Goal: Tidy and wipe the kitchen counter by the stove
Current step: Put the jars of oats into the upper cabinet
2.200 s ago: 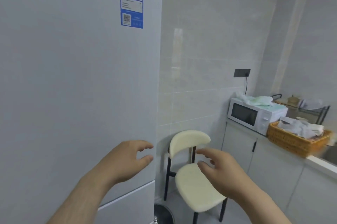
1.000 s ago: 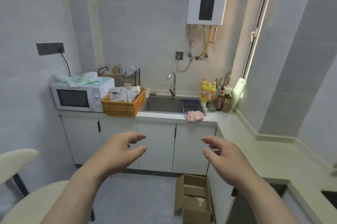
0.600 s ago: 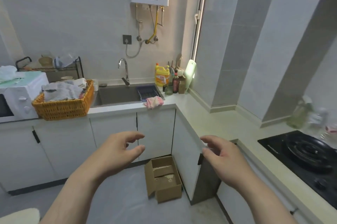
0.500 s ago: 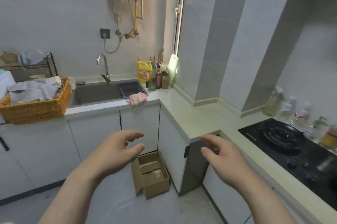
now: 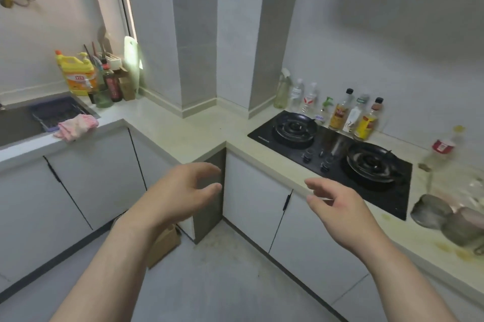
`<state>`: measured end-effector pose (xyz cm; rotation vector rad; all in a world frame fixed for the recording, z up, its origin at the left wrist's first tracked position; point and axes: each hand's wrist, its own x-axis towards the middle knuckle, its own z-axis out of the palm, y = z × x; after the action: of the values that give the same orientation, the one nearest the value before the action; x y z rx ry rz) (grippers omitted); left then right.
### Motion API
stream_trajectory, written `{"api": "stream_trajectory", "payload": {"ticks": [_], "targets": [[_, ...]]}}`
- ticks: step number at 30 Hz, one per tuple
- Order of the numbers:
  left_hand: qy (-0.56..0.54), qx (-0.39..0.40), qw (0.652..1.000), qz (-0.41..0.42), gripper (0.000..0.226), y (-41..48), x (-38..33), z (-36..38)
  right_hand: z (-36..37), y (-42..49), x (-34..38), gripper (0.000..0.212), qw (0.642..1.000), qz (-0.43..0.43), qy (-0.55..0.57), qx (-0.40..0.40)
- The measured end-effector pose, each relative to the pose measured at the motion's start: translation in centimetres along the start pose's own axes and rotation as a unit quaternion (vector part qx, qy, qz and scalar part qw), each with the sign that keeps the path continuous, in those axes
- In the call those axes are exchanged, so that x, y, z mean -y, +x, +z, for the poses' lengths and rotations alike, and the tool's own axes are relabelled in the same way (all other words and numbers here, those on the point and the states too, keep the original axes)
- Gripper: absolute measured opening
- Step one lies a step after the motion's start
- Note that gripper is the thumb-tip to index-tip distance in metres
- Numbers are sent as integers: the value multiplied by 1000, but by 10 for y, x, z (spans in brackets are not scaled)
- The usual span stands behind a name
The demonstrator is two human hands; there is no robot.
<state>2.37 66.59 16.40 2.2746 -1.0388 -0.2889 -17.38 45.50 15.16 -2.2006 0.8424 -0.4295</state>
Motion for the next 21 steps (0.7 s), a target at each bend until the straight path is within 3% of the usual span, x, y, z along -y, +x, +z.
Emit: {"api": "stream_trajectory", "payload": {"ticks": [7, 21], "targets": [[46, 63, 995, 55, 40, 42, -58, 51, -56, -5, -61, 34, 998, 56, -10, -30], [99, 103, 981, 132, 37, 114, -206, 171, -211, -21, -215, 31, 984, 126, -31, -122]]}}
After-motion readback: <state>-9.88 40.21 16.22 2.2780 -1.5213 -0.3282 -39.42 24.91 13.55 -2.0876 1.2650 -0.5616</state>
